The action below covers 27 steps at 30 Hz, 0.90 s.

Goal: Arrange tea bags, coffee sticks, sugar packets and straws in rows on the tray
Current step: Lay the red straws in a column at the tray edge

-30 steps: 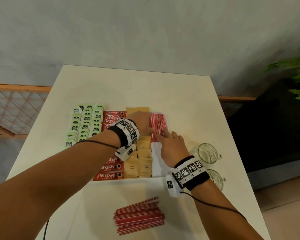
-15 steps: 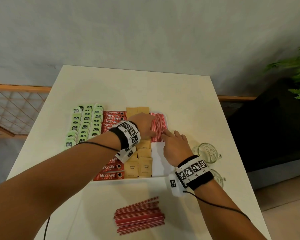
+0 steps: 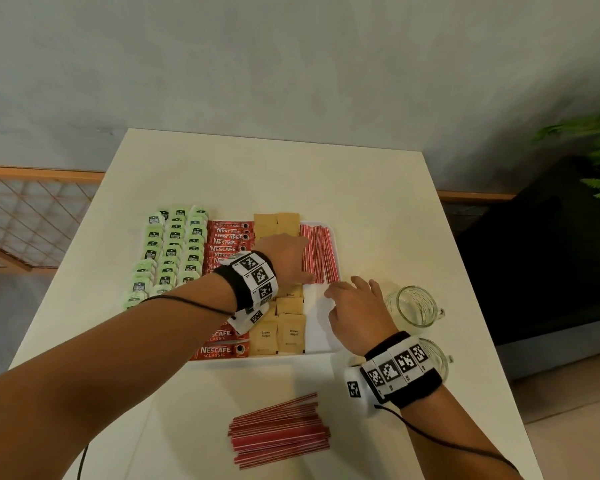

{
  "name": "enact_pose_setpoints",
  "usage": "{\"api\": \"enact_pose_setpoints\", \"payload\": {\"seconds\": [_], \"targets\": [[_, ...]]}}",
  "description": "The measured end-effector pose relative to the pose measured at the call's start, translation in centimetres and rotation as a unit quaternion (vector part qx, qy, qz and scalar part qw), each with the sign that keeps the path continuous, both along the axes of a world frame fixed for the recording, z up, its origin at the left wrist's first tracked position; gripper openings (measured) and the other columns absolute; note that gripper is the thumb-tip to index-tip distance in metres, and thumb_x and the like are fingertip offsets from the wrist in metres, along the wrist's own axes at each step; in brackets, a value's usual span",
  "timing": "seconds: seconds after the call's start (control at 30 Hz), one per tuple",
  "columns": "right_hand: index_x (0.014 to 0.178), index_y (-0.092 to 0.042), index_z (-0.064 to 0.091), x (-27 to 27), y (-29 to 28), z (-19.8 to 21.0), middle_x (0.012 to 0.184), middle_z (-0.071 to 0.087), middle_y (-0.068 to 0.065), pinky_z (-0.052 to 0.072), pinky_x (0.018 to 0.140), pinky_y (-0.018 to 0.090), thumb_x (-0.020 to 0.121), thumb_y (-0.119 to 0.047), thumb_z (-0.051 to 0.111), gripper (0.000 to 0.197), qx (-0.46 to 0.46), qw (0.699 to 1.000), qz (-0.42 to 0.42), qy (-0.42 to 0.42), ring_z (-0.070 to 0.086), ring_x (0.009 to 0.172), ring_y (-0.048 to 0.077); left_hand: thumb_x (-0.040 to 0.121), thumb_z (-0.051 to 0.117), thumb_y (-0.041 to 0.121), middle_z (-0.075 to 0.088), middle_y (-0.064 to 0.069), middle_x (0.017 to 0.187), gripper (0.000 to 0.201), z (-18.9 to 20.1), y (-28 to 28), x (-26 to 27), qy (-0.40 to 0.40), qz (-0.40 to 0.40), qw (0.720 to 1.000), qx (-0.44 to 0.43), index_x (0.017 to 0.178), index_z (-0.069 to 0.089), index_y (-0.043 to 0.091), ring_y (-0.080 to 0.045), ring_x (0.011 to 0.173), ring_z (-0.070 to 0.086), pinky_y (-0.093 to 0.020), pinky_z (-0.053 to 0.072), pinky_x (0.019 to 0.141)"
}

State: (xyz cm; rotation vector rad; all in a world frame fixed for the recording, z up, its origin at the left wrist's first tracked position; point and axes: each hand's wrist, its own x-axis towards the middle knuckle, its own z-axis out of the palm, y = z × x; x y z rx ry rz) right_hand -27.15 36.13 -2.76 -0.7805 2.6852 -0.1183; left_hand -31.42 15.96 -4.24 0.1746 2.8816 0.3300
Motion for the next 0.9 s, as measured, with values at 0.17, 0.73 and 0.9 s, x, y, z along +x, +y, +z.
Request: {"api": "enact_pose_setpoints", "payload": {"seconds": [0.17,0.73,0.9], "targets": [[0.136,-0.023,0.058,-0.2,-0.6,0.1,0.154,0.046,-0.008,0.016,0.121,0.049,0.096,-0.015,0.045,0.043,0.0,1.0,0.01,-0.008,0.032,0.143,0.027,0.082,0.065,0.063,0.065,0.003,0.092,0.054,0.6,0.4,-0.2,-0.005,0.007,1.0,-0.014,0.113,0.055,0.02,-0.018,0.079,0.061,-0.036,0.055,0.07],[0.136,-0.023,0.058,0.1,-0.8,0.4,0.144,0.055,-0.007,0.011,0.123,0.052,0.098,-0.022,0.045,0.041,0.019,1.0,0.006,-0.009,0.033,0.143,0.027,0.077,0.073,0.054,0.054,0.01,0.072,0.049,1.9,0.1,0.5,-0.019,-0.005,1.0,-0.007,0.11,0.056,0.022,-0.011,0.066,0.055,-0.025,0.038,0.053],[0.13,-0.025,0.062,0.3,-1.5,0.1,0.138,0.056,-0.006,0.012,0.121,0.059,0.096,-0.022,0.047,0.038,0.022,0.999,0.032,0.001,0.033,0.14,0.027,0.077,0.074,0.055,0.052,0.01,0.074,0.051,2.0,0.5,0.5,-0.016,-0.008,1.0,-0.017,0.112,0.056,0.022,-0.015,0.074,0.059,-0.026,0.04,0.057]]}}
